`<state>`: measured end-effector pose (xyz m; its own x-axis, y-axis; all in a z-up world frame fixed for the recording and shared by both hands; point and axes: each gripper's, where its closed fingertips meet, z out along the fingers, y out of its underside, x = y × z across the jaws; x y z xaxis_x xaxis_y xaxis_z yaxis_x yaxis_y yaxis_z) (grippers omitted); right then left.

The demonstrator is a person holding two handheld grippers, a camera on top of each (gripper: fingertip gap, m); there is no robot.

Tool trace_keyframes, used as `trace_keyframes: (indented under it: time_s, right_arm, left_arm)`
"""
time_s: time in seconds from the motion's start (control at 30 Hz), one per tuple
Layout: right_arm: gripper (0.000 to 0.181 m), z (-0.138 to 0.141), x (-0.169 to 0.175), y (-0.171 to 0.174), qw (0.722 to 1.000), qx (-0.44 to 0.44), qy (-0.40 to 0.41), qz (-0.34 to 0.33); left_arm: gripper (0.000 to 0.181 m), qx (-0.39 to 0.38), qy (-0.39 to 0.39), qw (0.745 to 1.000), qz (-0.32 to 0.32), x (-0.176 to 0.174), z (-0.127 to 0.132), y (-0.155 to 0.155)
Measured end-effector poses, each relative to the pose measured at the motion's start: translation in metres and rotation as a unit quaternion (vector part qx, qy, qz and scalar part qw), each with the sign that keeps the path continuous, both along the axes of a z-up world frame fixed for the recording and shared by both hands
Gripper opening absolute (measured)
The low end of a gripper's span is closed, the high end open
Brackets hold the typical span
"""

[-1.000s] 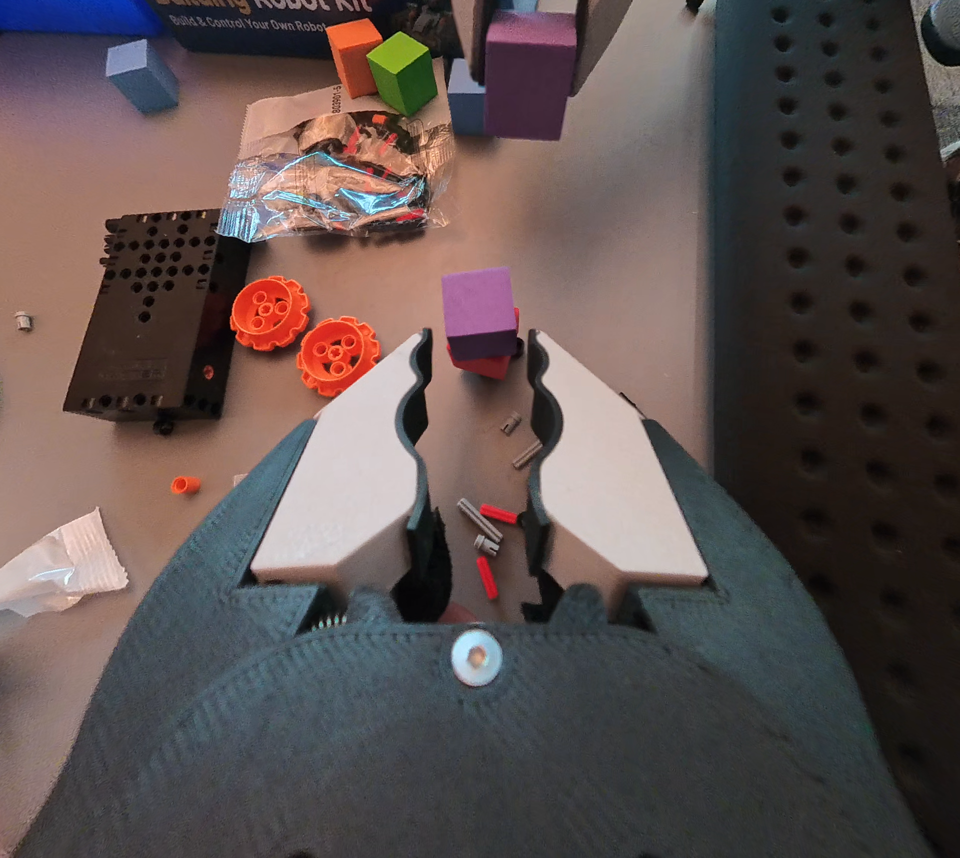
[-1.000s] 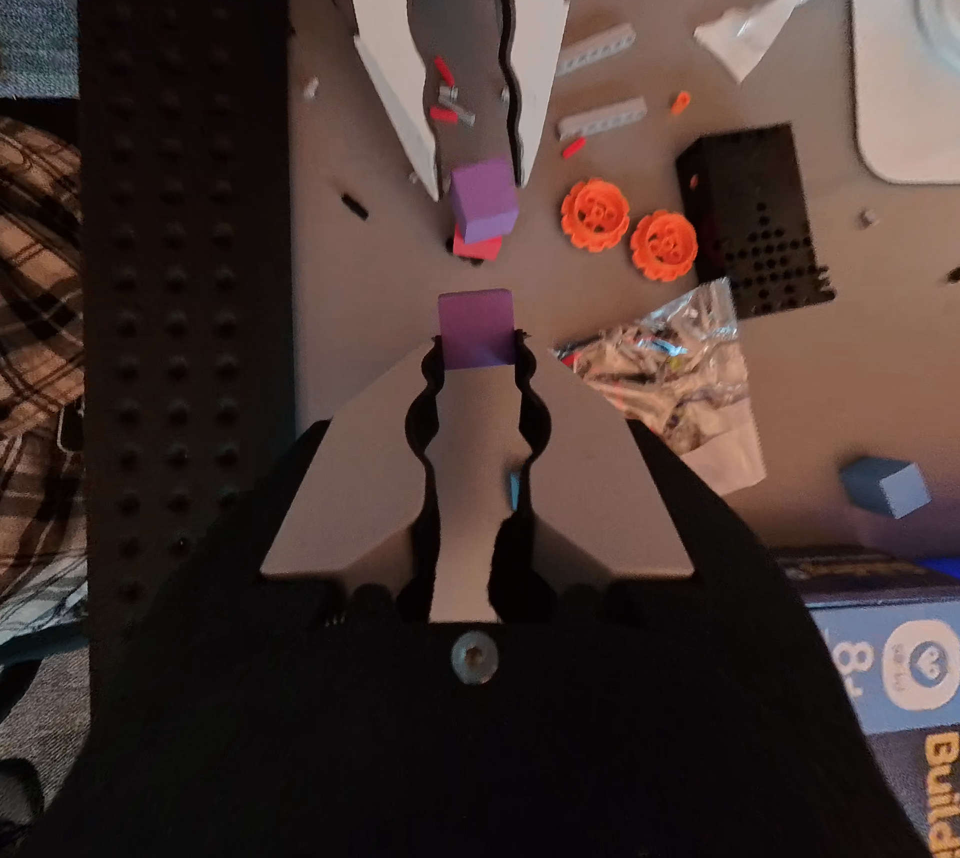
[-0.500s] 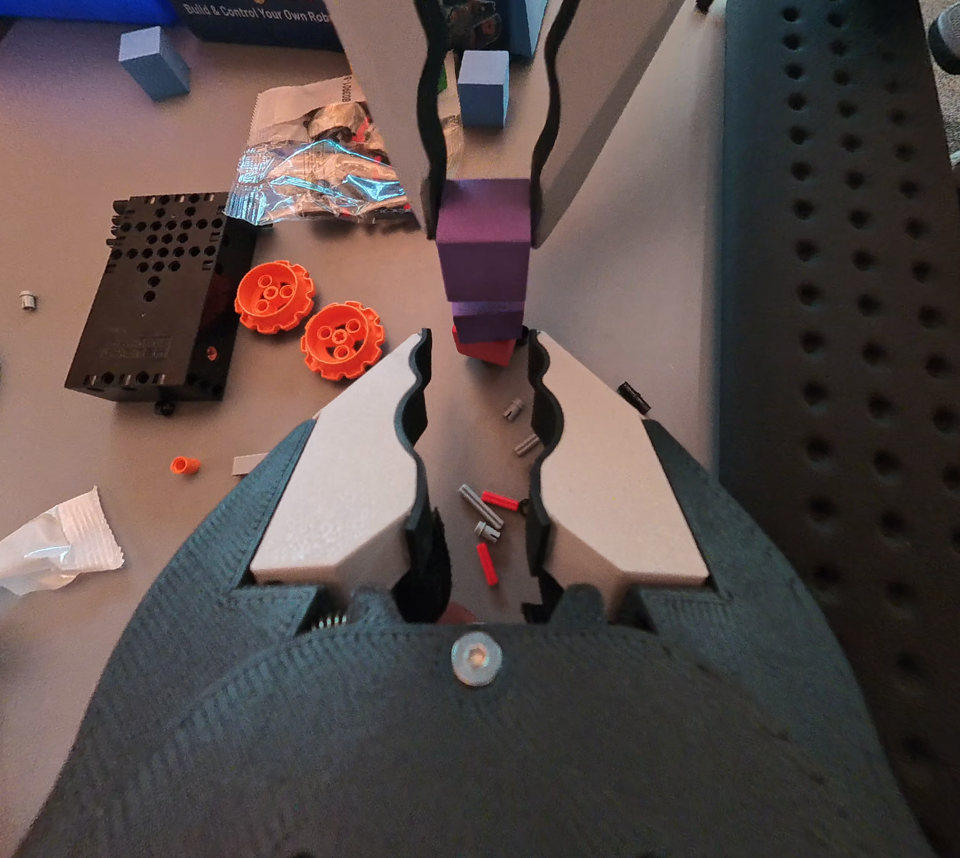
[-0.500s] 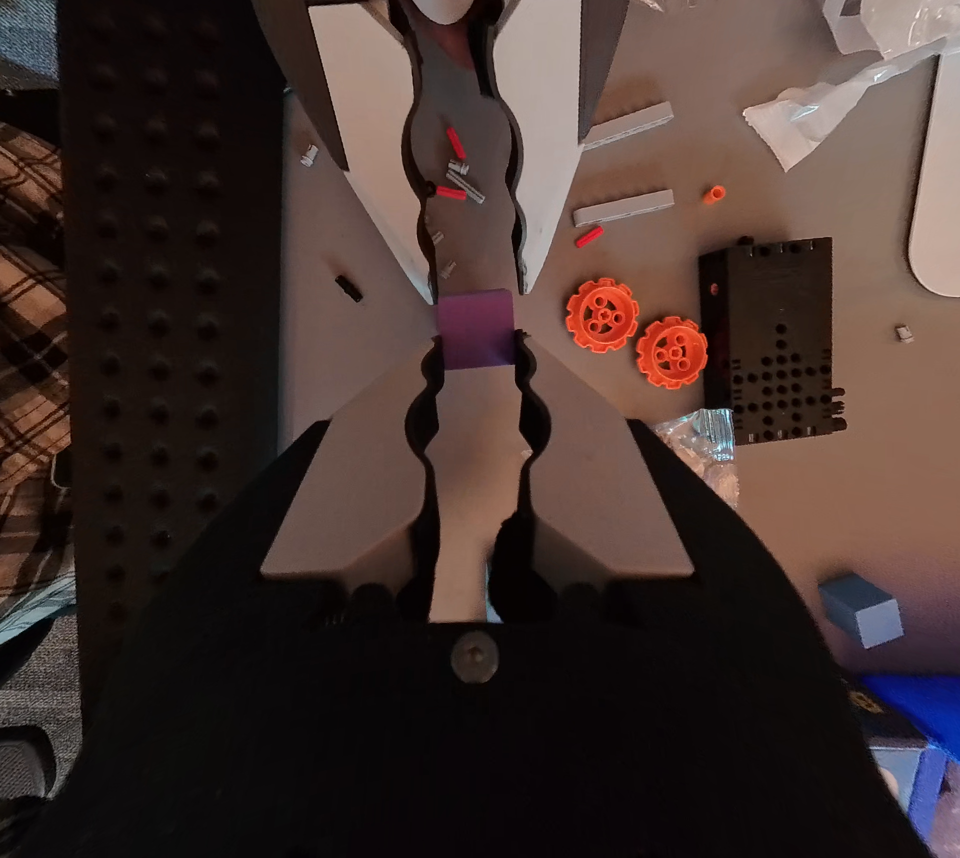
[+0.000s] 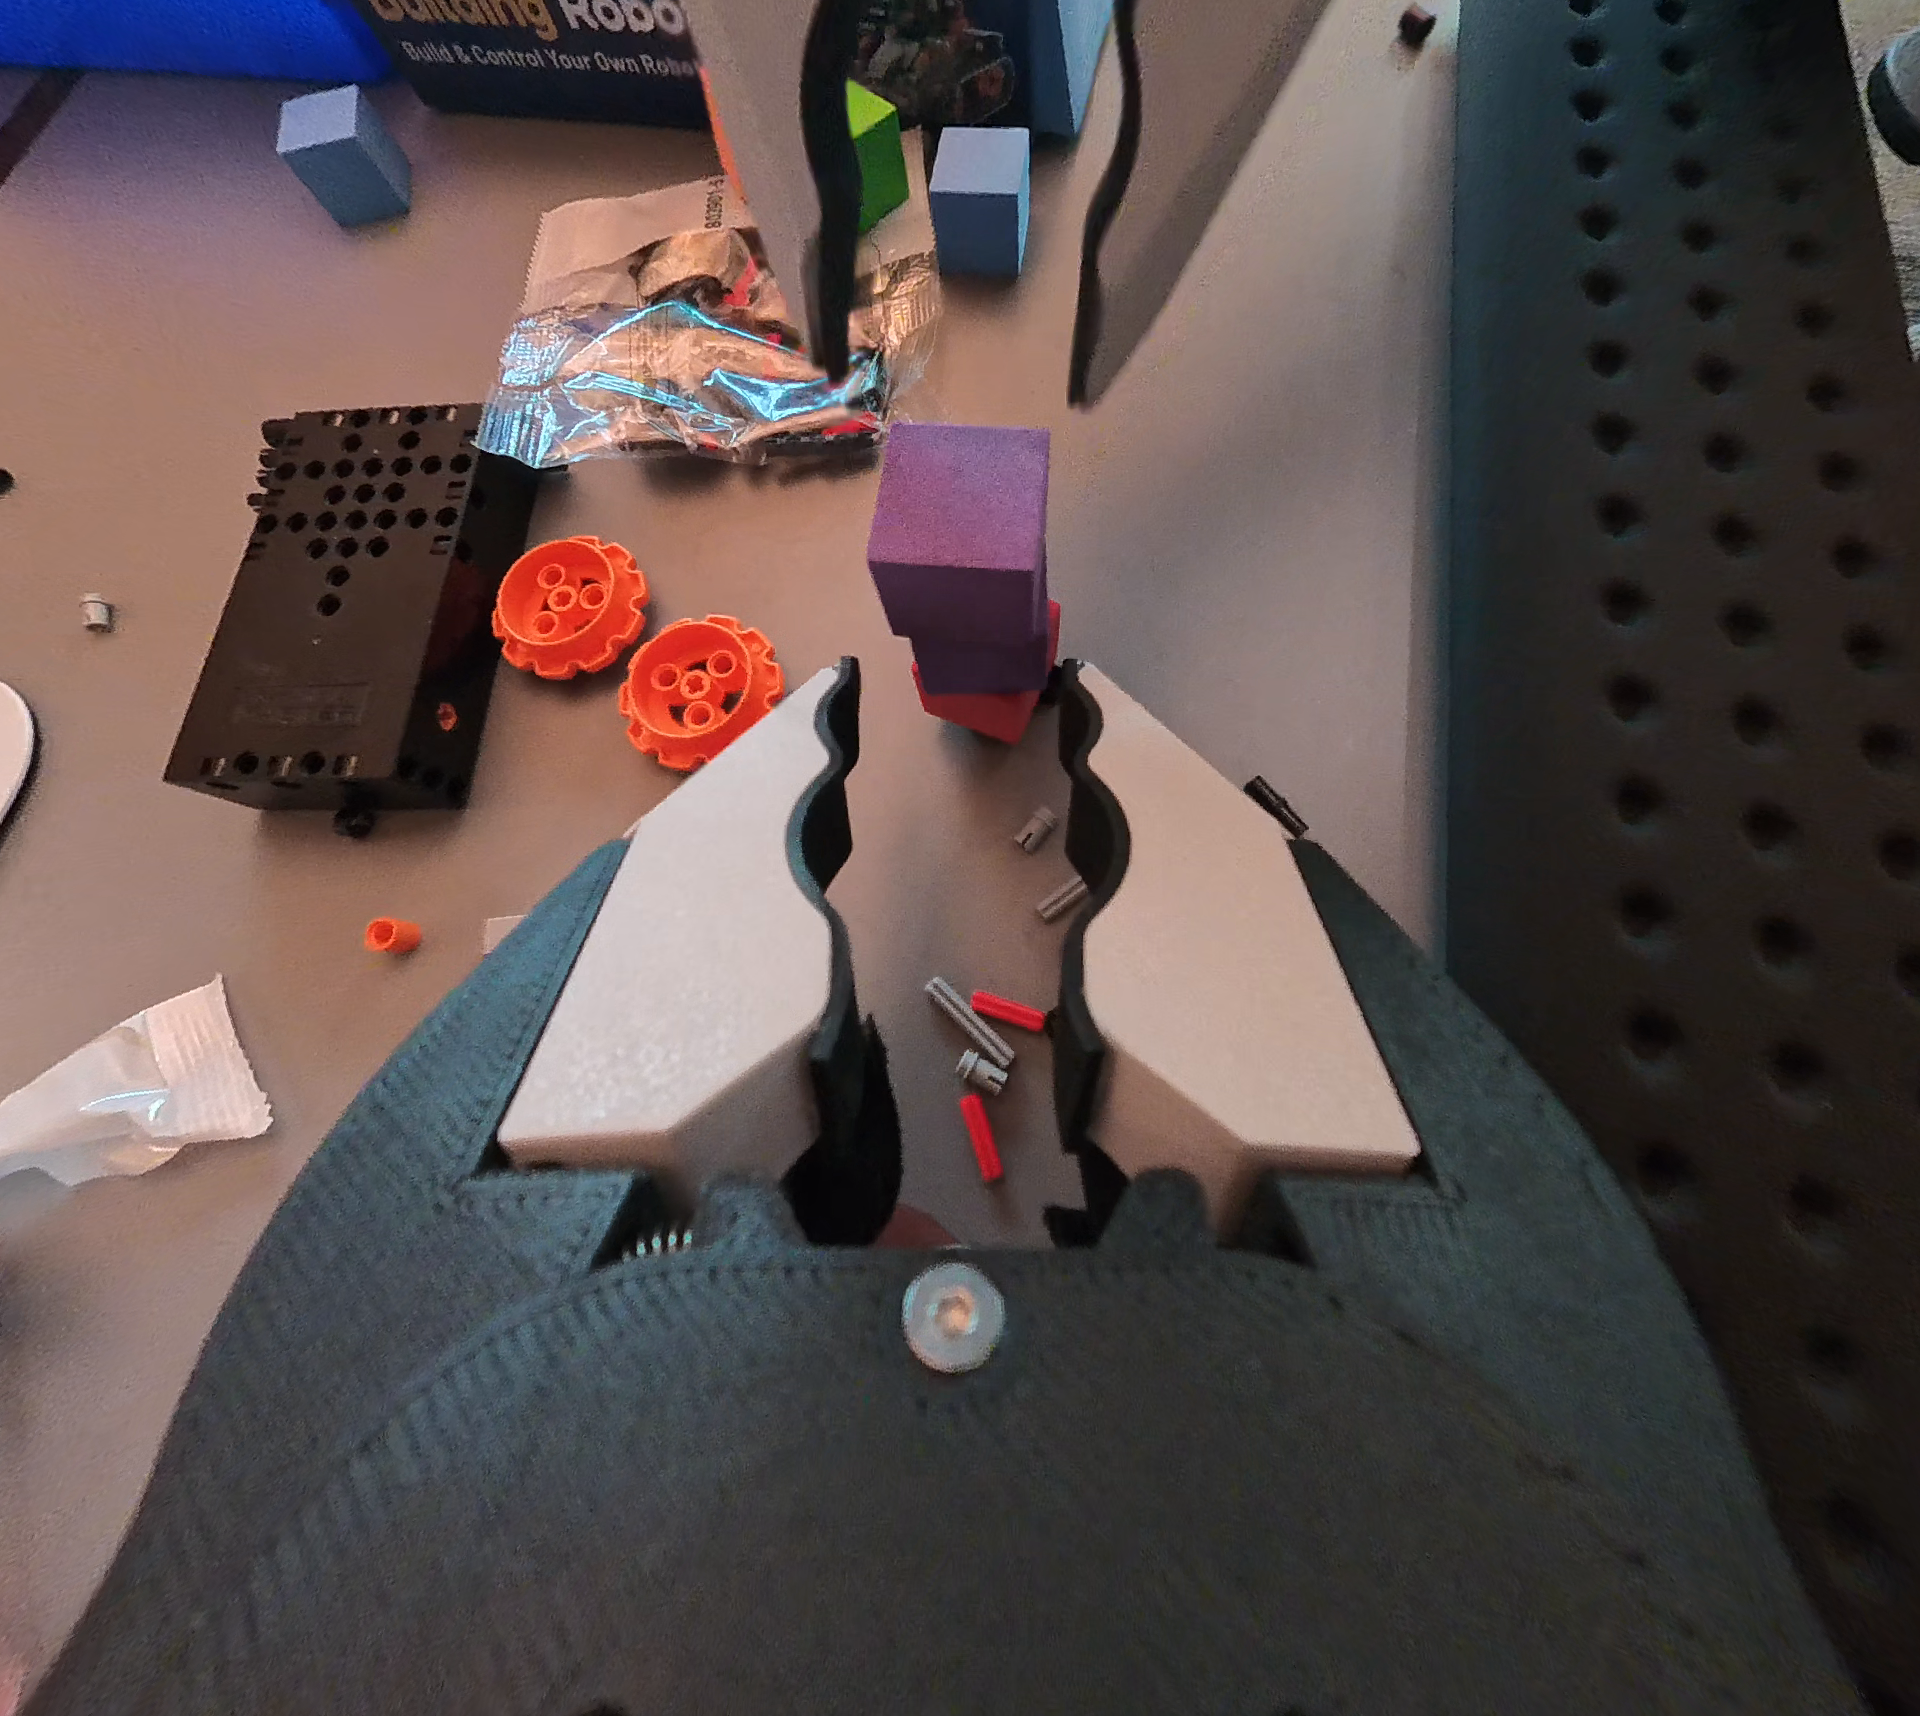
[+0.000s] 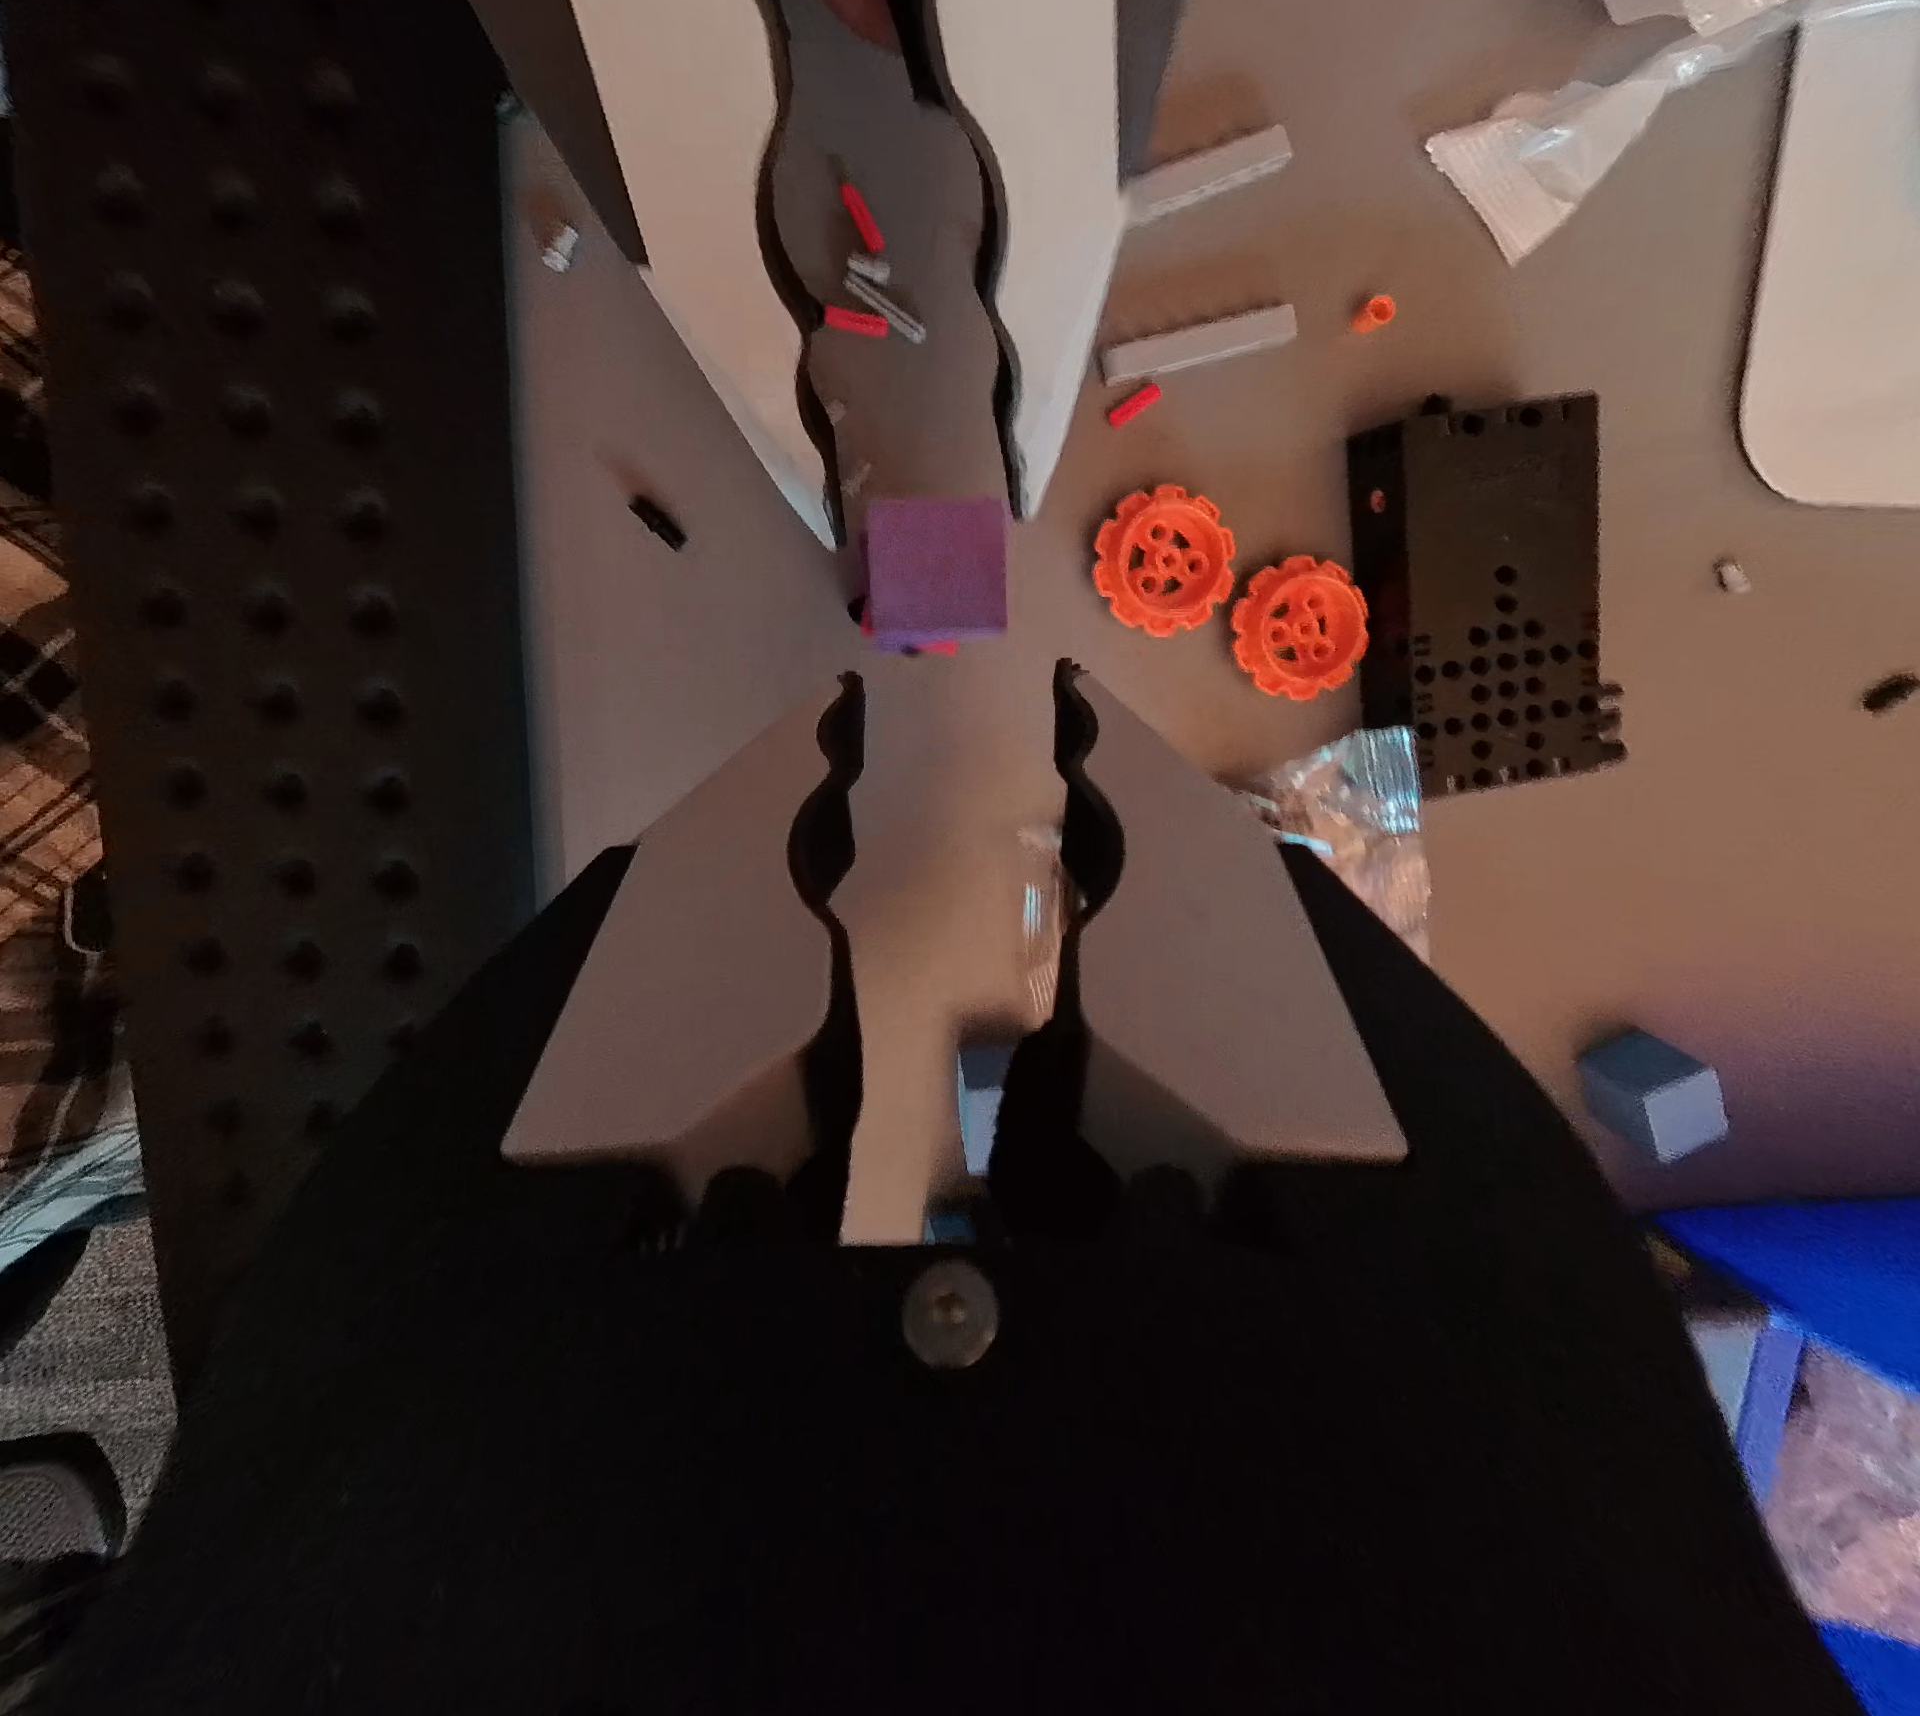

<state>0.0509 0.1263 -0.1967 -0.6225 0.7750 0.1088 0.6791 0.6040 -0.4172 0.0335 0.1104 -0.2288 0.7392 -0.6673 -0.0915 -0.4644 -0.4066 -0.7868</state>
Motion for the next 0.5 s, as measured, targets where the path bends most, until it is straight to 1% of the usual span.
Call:
trace_keyframes:
  time_s: [0.07,0.13,0.23,0.37,0.43,0.5]
  right_arm:
    - [0.038,0.003,0.012,0.015,1.000,0.005,0.003,-0.017]
    - [0.042,-0.002,0.029,0.035,0.999,0.013,-0.011,-0.037]
    - [0.044,-0.018,0.059,0.066,0.996,0.036,-0.048,-0.065]
    - [0.044,-0.042,0.089,0.094,0.990,0.067,-0.096,-0.082]
    - [0.041,-0.052,0.095,0.101,0.986,0.084,-0.114,-0.084]
    - [0.031,-0.059,0.098,0.101,0.985,0.090,-0.124,-0.081]
  left_arm:
    - [0.037,0.006,-0.003,1.000,0.002,0.000,0.003,0.000]
    - [0.038,0.013,-0.007,1.000,0.002,0.000,0.007,0.001]
    - [0.039,0.019,-0.010,1.000,0.002,0.001,0.011,0.002]
    - [0.040,0.022,-0.011,1.000,0.006,-0.001,0.013,0.002]
    - [0.040,0.025,-0.014,1.000,0.007,-0.001,0.014,0.003]
    - [0.041,0.025,-0.015,1.000,0.008,-0.001,0.015,0.003]
